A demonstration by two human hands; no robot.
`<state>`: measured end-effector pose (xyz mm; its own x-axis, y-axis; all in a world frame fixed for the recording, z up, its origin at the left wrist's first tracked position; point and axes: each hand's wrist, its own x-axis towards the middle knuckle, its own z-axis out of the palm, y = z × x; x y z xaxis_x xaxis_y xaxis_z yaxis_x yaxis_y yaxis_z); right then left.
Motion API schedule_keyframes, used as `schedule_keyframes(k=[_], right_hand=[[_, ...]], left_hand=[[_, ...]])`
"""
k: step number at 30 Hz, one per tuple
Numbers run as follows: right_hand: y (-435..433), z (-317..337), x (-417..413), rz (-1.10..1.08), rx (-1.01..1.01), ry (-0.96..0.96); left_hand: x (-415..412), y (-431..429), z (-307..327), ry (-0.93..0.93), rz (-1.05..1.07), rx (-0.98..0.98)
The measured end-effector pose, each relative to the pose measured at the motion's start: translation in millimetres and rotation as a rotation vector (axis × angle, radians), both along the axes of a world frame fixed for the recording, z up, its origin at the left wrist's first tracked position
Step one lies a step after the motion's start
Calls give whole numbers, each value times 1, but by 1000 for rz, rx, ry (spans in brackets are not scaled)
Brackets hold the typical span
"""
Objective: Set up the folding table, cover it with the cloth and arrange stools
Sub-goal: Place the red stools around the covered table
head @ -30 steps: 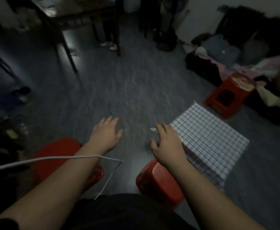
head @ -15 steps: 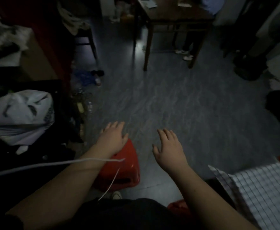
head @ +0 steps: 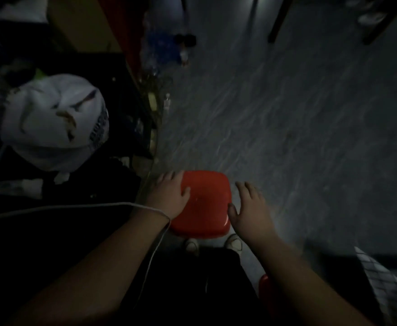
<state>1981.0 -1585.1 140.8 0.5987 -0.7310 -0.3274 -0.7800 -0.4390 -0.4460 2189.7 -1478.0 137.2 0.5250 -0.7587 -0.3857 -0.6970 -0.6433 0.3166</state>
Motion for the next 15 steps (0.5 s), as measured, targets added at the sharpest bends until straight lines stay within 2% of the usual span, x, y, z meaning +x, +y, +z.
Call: schedule_keyframes(k=[7,10,12,15], right_hand=[[-33,-206,15,-23,286,125],[-43,-278,21,-50,358,156],[-44,-313,21,-93,386,110],[-37,-338,19,-144,395,-54]], left_hand=[[4,-6,-178,160,170,134],[13,2,-253,235,321,223],[15,11,-292,285,399,256],[12,22,-323,364,453,139]])
